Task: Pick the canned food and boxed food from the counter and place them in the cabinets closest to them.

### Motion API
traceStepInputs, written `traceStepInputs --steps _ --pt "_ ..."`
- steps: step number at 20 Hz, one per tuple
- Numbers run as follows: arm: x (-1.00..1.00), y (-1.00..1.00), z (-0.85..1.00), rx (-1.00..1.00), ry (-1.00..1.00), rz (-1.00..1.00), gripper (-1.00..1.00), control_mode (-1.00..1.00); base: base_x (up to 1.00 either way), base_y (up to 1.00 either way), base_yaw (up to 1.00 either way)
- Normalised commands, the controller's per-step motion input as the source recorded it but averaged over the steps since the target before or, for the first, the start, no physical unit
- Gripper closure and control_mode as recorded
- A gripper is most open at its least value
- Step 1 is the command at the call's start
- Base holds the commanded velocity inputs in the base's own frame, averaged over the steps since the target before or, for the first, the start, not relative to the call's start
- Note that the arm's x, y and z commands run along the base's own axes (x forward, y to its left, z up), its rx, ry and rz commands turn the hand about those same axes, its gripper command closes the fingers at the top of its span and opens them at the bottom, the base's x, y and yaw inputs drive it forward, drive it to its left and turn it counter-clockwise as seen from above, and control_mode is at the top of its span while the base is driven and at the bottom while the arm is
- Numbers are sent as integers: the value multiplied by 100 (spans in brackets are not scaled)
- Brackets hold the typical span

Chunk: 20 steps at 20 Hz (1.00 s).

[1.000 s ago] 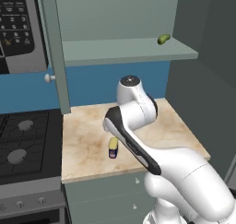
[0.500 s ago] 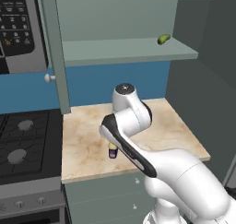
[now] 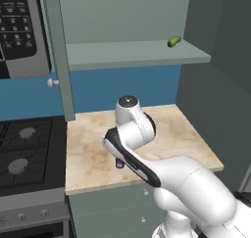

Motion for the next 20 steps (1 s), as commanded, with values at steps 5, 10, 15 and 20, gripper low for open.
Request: traceStepInputs --steps 5,10,15,20 --pt "17 7 -21 0 0 0 -100 -100 0 0 0" --pt "9 5 -20 0 0 -2 -100 -100 0 0 0" --pt "8 1 -16 0 0 -4 -100 -100 0 0 0" --pt "8 0 -14 0 0 -5 -100 -100 0 0 0"
